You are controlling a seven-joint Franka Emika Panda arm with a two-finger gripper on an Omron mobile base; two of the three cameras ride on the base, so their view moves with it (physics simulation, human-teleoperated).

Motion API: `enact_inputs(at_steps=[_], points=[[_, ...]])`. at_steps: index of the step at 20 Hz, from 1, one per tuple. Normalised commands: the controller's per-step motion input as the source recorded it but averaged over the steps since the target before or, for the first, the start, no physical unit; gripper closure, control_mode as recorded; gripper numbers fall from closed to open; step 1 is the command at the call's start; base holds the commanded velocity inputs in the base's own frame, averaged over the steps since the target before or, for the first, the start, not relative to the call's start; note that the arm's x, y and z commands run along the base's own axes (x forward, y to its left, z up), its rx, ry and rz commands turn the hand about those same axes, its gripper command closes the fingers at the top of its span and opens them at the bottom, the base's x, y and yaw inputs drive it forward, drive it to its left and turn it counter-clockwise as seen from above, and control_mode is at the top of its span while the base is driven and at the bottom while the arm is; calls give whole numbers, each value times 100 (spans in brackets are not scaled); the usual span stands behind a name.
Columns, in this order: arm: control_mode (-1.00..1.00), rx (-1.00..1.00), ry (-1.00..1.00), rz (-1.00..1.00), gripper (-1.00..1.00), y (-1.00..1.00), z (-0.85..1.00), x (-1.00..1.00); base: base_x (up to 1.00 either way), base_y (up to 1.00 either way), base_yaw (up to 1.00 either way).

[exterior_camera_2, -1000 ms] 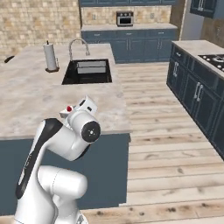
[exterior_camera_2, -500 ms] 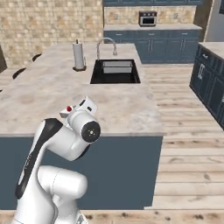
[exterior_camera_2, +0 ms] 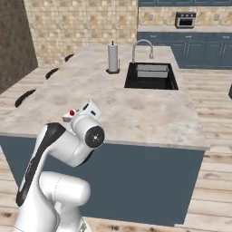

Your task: Take the baked cake out of the oven and place it on the plate for cooling. Then close the oven door.

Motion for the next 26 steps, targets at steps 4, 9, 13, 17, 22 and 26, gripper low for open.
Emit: enact_inputs(at_steps=[4, 9, 13, 17, 22, 26], points=[[100, 0, 0, 0, 100, 0, 0, 0, 0, 46, 28], [100, 0, 0, 0, 100, 0, 0, 0, 0, 45, 29], [100, 0, 0, 0, 100, 0, 0, 0, 0, 27, 42], [100, 0, 0, 0, 100, 0, 0, 0, 0, 11, 55], [100, 0, 0, 0, 100, 0, 0, 0, 0, 8, 58], [100, 0, 0, 0, 100, 0, 0, 0, 0, 5, 56]])
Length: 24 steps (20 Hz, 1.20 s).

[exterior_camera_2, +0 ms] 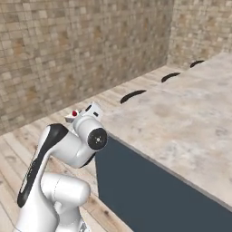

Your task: Take the baked cake out of the oven and place it on the plate for cooling. Then close the oven door.

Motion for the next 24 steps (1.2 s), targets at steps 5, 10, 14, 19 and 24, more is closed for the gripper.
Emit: enact_inputs(at_steps=[5, 10, 14, 19, 24], points=[[100, 0, 0, 0, 100, 0, 0, 0, 0, 4, 57], [100, 0, 0, 0, 100, 0, 0, 0, 0, 5, 57], [100, 0, 0, 0, 100, 0, 0, 0, 0, 14, 55], [100, 0, 0, 0, 100, 0, 0, 0, 0, 22, 54], [100, 0, 0, 0, 100, 0, 0, 0, 0, 9, 53]])
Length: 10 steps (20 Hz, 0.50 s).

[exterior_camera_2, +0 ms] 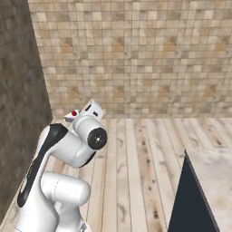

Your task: Take the baked cake out of the oven and place it on the plate for cooling. Then close the oven door.

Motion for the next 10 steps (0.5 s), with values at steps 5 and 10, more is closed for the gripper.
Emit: enact_inputs(at_steps=[5, 10], points=[[100, 0, 0, 0, 100, 0, 0, 0, -5, 0, 54], [100, 0, 0, 0, 100, 0, 0, 0, -29, -7, 57]])
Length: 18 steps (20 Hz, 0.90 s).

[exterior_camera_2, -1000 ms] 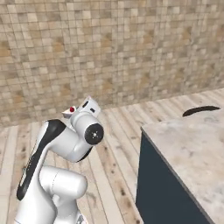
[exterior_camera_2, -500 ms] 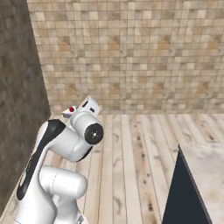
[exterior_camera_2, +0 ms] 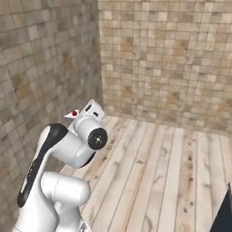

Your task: Take the baked cake out of the oven and place it on the plate for cooling. Then close the oven door.

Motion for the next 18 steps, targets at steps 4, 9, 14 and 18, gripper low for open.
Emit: enact_inputs(at_steps=[4, 9, 14, 18], points=[[100, 0, 0, 0, 100, 0, 0, 0, -43, -17, 59], [100, 0, 0, 0, 100, 0, 0, 0, -52, -22, 59], [100, 0, 0, 0, 100, 0, 0, 0, -68, -29, 61], [100, 0, 0, 0, 100, 0, 0, 0, -67, -30, 60]])
